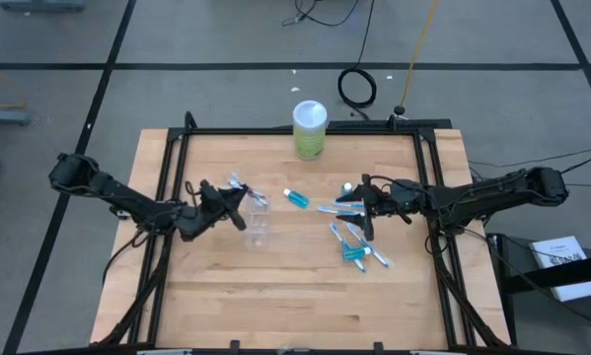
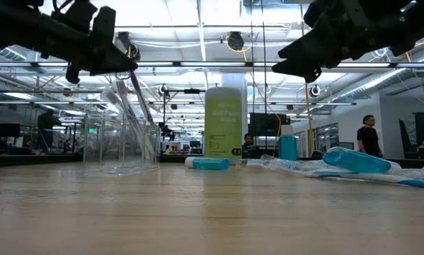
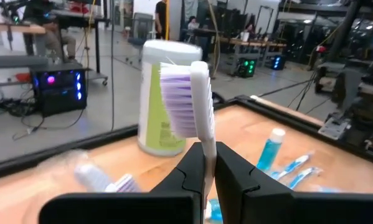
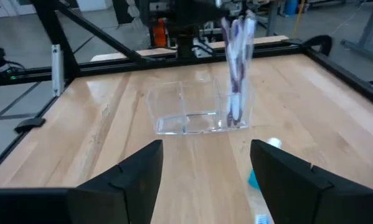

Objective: Pick & Place toothbrushing station
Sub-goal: Put the purple toothbrush into the transparent organizer

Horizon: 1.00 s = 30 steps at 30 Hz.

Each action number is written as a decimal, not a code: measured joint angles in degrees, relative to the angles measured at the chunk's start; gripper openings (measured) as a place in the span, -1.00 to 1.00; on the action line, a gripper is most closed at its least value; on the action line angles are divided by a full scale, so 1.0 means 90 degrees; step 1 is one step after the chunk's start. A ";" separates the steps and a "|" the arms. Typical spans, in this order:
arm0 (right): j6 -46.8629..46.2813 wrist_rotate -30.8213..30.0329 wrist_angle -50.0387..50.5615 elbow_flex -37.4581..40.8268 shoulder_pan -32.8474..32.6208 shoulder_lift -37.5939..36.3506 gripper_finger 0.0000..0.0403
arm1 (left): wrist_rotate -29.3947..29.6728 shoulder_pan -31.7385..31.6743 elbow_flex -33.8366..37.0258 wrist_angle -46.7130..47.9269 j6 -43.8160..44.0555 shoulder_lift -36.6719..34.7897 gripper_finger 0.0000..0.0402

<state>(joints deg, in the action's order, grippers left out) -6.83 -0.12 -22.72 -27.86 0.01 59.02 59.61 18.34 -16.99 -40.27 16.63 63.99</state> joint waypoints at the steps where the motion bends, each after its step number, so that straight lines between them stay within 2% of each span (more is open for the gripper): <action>1: 0.0000 -0.0005 -0.0029 0.0000 0.0001 0.0000 0.15 | 0.0002 -0.0035 0.0000 0.0152 0.0204 0.0018 -0.92; 5: 0.0000 -0.0006 -0.0029 0.0000 0.0002 0.0000 0.15 | 0.0000 -0.0118 0.0005 0.0671 0.0843 0.0061 -0.92; 12: 0.0001 -0.0008 -0.0063 0.0000 0.0002 0.0000 0.14 | -0.0011 -0.0137 0.0005 0.0895 0.1217 0.0060 -0.92; 18: 0.0002 -0.0008 -0.0065 0.0000 0.0002 0.0000 0.13 | -0.0076 -0.0320 0.0003 0.0860 0.1461 0.0339 -0.92; 30: 0.0004 -0.0008 -0.0065 0.0000 0.0002 0.0000 0.12 | -0.0790 -0.0808 0.0000 0.0312 0.1878 0.1303 -0.92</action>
<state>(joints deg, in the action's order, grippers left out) -6.80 -0.19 -23.31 -27.86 0.03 59.02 52.50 11.06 -16.99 -37.46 33.53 75.72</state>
